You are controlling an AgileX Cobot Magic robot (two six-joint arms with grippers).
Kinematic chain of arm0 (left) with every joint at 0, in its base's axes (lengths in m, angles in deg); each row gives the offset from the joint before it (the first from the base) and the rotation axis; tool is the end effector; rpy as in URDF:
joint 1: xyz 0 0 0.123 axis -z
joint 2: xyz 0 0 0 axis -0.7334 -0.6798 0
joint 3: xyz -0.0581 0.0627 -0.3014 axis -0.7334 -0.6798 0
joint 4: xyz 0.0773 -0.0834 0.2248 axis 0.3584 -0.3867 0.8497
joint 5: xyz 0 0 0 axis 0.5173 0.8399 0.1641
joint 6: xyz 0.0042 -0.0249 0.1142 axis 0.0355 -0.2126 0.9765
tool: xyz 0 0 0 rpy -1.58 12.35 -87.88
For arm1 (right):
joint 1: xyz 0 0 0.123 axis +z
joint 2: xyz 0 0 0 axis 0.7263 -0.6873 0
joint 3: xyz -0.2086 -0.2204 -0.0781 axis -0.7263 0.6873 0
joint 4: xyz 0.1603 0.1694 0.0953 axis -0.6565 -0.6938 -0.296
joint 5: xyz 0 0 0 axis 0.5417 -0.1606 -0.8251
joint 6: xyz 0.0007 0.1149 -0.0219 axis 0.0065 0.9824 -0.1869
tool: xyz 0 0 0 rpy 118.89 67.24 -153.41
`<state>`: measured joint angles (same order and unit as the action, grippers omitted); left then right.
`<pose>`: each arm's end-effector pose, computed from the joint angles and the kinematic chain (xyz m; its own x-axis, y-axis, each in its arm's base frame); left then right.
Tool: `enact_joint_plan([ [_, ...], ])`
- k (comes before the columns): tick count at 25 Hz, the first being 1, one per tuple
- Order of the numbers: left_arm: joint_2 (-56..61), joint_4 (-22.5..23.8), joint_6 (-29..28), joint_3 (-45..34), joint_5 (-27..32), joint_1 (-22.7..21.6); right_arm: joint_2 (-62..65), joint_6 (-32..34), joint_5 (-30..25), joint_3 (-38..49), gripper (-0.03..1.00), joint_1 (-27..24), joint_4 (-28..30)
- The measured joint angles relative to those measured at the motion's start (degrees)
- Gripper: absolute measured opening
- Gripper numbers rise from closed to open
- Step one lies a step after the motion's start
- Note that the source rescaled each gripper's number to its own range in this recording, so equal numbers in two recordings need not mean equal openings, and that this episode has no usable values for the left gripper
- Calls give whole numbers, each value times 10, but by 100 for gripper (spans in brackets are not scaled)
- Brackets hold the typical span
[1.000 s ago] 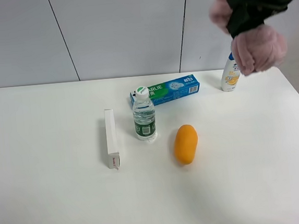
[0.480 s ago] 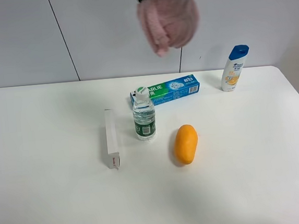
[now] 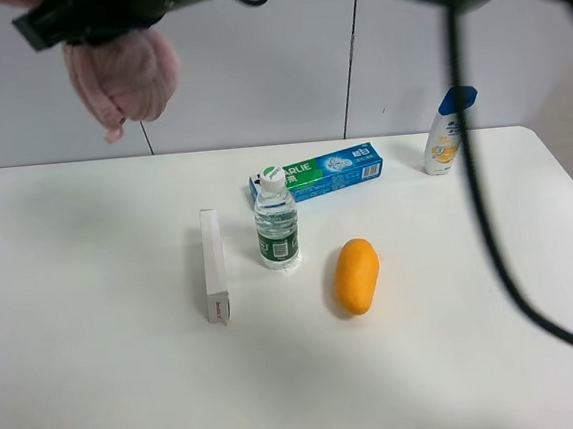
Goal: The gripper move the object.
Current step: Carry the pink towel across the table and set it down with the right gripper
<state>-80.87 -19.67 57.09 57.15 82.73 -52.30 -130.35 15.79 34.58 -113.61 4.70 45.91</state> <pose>-0.0111 -0.0037 0.2685 -0.4343 -0.0464 -0.8996 -0.0716 0.9973 -0.0169 0.3067 0.3952 0.3979 -0.0524 -0.2839 -0.9574 -0.8341 0.5397 -0.1143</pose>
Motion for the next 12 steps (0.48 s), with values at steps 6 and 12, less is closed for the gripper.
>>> enact_joint_plan([
  [6,0,0,0,0,0,0,-131,-2,152,0,1,19,0],
  [12,0,0,0,0,0,0,-221,-2,194,0,1,45,4],
])
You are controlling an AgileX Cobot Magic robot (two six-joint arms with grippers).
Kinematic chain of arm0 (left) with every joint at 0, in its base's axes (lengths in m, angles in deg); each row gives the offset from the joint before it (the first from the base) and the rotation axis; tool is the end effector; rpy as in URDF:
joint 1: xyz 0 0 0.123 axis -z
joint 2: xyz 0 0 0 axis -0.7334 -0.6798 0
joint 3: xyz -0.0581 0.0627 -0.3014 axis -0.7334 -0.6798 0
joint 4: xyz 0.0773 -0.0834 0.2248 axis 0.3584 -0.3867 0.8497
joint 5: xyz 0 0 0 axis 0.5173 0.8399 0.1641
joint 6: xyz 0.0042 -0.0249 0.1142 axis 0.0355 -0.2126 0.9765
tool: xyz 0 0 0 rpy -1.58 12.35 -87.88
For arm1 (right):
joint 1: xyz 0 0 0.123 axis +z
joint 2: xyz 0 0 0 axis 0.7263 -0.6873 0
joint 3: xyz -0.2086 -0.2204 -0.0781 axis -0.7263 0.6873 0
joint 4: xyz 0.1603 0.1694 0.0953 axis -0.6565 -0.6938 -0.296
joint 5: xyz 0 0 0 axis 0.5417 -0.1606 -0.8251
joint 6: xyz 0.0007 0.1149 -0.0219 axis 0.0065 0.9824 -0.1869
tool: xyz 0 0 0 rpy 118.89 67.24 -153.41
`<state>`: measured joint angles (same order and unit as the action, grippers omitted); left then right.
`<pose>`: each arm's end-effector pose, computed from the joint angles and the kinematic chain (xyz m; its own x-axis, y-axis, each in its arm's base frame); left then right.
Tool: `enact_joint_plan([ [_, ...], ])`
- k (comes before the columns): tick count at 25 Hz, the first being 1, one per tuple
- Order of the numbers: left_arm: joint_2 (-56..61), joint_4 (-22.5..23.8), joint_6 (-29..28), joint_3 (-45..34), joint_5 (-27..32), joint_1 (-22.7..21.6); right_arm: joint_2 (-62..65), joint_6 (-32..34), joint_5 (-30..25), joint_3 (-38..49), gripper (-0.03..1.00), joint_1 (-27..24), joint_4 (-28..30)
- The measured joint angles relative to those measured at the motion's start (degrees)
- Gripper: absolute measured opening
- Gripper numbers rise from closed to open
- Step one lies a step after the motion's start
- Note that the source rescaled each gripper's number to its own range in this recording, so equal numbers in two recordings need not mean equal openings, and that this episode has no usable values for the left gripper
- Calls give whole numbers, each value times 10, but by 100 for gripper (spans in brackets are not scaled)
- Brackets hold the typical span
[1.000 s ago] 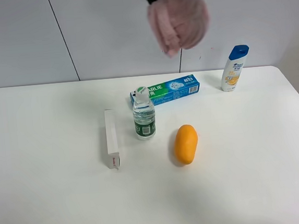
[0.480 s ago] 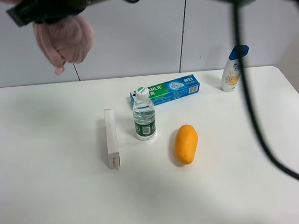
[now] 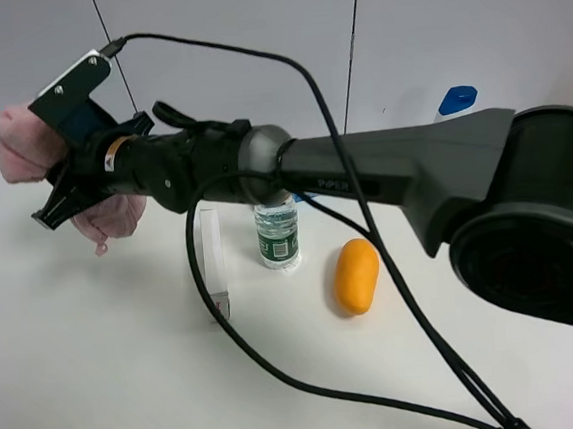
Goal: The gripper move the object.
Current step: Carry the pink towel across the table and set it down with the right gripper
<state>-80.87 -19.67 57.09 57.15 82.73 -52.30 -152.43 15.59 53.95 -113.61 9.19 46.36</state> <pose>-0.0111 -0.0037 0.2685 -0.4343 -0.0464 -0.8996 -0.0716 0.9973 -0.0169 0.3303 0.4830 0.2233 -0.0639 -0.3414 -0.9377 -0.8373 0.5297 -0.1358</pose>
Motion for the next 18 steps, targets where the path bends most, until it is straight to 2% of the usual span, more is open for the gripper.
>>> enact_joint_plan([
  [13,0,0,0,0,0,0,-69,0,16,1,1,9,0],
  [18,0,0,-3,0,0,0,-91,0,-5,1,1,9,0],
])
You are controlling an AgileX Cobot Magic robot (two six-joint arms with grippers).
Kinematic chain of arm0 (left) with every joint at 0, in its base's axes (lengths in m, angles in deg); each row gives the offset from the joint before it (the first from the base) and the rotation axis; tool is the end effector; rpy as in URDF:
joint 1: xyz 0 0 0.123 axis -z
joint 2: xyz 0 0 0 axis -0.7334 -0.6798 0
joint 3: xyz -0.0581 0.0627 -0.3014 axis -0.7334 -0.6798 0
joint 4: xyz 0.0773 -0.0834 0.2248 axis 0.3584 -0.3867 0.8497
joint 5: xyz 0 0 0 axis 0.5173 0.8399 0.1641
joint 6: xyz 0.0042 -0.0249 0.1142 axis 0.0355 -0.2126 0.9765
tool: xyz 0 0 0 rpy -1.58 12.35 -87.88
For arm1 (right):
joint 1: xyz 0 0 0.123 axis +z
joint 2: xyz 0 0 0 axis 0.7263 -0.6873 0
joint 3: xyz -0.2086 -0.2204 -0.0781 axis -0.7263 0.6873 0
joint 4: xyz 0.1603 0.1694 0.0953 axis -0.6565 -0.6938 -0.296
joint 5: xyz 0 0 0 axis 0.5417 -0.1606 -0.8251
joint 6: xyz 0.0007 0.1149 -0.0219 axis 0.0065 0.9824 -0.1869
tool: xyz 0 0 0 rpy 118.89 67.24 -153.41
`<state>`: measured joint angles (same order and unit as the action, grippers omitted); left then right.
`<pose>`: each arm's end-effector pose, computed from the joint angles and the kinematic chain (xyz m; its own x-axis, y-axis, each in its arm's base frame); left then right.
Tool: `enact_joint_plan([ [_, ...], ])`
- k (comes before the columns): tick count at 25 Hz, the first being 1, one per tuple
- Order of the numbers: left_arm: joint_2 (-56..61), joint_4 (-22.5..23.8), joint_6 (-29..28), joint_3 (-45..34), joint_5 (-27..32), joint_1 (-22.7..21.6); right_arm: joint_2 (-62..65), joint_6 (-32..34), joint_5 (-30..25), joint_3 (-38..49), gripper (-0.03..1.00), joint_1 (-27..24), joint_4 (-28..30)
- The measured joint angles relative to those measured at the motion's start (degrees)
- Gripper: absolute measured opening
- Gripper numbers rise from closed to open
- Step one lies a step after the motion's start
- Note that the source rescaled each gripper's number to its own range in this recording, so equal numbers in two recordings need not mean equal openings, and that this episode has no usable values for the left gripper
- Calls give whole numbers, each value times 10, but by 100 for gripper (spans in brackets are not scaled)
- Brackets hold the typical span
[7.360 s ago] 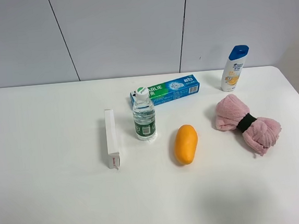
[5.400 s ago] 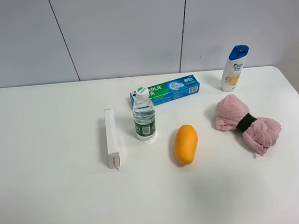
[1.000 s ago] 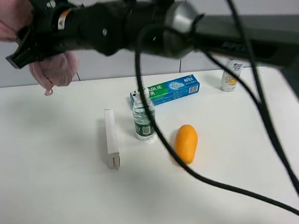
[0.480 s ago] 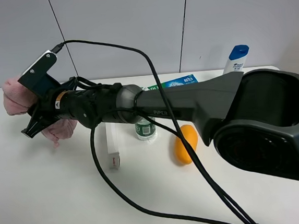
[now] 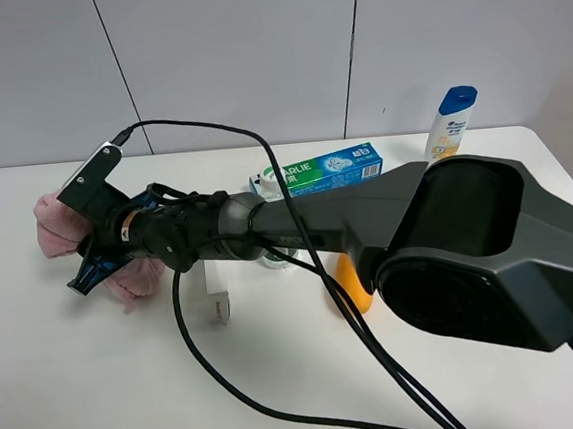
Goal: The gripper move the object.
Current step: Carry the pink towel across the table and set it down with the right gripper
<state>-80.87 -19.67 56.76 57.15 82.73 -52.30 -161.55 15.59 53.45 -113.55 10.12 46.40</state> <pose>-0.0111 -0.0037 0.2685 -0.4338 -0.0521 -0.8995 -0.0741 0.9970 -0.0221 0.3265 0.4950 0.1280 -0.1417 -0.4703 -0.8710 -0.8591 0.4956 -0.1279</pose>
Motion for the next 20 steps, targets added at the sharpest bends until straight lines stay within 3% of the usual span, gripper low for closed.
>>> enact_joint_plan([
  [20,0,0,0,0,0,0,-1,0,-38,0,1,0,1],
])
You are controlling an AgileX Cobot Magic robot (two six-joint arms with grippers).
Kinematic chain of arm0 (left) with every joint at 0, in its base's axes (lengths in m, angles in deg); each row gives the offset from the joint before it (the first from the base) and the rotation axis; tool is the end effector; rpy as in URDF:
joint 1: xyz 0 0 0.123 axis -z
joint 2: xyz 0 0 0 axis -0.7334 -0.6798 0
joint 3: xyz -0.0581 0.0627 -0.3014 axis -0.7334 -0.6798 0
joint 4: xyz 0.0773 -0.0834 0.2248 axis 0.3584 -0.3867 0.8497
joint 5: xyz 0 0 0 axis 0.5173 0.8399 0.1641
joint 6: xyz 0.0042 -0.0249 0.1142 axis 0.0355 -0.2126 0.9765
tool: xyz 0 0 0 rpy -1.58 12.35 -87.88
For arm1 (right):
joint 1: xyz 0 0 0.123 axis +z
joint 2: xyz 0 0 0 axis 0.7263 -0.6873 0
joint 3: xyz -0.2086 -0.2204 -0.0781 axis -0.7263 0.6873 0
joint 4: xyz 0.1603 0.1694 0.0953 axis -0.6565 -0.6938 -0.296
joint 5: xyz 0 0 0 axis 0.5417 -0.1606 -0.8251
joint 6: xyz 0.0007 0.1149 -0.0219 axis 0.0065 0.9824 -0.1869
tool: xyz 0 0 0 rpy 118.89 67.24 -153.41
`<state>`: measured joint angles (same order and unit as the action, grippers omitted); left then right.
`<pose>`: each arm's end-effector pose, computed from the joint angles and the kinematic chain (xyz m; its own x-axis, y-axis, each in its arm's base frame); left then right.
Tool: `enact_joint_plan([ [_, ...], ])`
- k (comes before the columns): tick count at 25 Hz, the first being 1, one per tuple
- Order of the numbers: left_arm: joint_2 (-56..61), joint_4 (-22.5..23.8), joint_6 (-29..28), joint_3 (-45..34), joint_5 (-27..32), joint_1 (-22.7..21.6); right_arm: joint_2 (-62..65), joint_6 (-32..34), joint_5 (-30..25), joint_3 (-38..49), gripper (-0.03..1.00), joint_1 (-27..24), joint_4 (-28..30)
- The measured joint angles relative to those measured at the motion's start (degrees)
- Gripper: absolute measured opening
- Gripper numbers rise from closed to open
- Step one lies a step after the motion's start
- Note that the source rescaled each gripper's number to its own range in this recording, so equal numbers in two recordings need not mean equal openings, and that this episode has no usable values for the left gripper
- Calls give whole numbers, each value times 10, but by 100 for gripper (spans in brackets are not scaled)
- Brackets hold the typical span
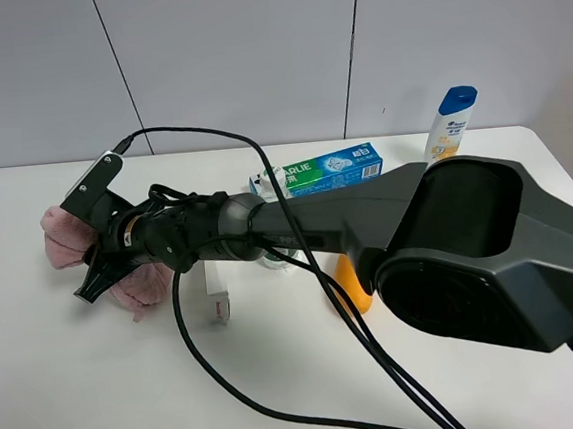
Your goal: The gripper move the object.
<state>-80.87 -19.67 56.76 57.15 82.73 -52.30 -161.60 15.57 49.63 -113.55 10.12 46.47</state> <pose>-0.0111 -0.0037 0.2685 -0.4338 -0.0521 -0.8995 -0.0741 0.9970 -0.0221 0.3229 0.4928 0.1210 -0.1703 -0.5165 -0.8392 -0.8710 0.4772 -0.1169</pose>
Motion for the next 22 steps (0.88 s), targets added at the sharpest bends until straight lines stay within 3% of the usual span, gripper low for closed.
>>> enact_joint_plan([
  [3,0,1,0,0,0,0,0,0,0,0,4,0,0],
  [4,0,1,0,0,0,0,0,0,-1,0,14,0,0],
  [7,0,1,0,0,0,0,0,0,-1,0,58,0,0],
  [8,0,1,0,0,0,0,0,0,-1,0,65,0,0],
  [12,0,1,0,0,0,0,0,0,-1,0,76,0,0],
  [18,0,1,0,0,0,0,19,0,-8,0,77,0,-1],
  [22,0,1,0,0,0,0,84,0,-50,0,77,0,-1],
])
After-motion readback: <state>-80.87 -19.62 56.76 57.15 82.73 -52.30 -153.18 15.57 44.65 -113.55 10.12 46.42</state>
